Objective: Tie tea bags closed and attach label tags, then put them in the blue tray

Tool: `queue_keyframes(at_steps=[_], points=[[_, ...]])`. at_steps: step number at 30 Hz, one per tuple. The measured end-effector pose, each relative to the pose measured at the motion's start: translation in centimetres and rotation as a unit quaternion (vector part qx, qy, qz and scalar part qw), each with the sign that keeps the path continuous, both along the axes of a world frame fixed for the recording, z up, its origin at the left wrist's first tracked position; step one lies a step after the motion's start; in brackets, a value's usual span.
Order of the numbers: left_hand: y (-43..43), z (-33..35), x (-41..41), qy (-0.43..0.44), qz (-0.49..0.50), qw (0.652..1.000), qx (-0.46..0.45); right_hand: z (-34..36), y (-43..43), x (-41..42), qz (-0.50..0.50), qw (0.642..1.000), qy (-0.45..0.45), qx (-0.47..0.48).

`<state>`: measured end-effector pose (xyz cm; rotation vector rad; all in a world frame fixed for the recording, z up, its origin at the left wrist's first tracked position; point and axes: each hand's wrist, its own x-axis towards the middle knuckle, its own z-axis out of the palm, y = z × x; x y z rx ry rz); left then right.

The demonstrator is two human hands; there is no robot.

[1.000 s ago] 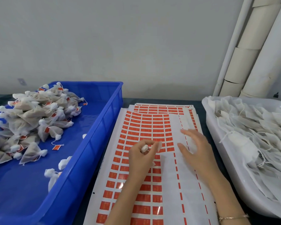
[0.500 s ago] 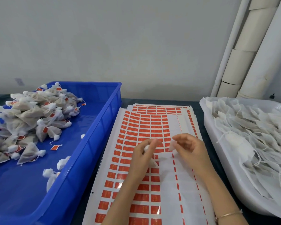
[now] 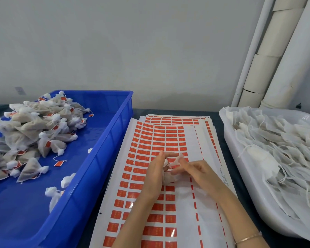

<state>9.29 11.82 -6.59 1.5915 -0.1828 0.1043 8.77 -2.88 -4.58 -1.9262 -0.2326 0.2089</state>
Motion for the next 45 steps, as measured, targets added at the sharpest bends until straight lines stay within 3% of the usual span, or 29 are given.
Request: queue_keyframes(at_steps=[2,7,11,16,22,26,31,45], points=[[0.0,0.0,0.0,-0.009,0.002,1.0,0.01,0.3,-0.6,0.2,-0.03,0.999,0.017,0.004],[-0.1,-0.6,-0.1,-0.035,-0.003,0.999,0.039,0.8,-2.0,0.7,-0.053,0.974,0.097,0.2],[0.0,-0.9,-0.1,-0.047,-0.013,0.997,0.068,0.4,-2.5,1.1,-0.053,0.958,0.118,0.257],[0.0,-0.7,-0.1,-0.064,-0.012,0.996,0.068,0.3,-2.3,1.4,-0.102,0.967,0.097,0.214],[-0.1,-0.6,-0.3,-0.068,-0.043,0.995,0.06,-0.2,-1.7,1.5,-0.228,0.967,-0.022,0.11],[-0.1,-0.5,-0.4,-0.074,-0.056,0.994,0.059,-0.8,-1.3,1.1,-0.196,0.978,-0.048,0.054],[0.0,-0.5,-0.1,-0.082,-0.046,0.994,0.05,-1.0,-1.3,1.0,-0.145,0.987,-0.041,0.063],[0.0,-0.9,0.1,-0.083,0.022,0.992,0.089,-1.0,-1.6,1.0,-0.157,0.984,-0.074,0.046]])
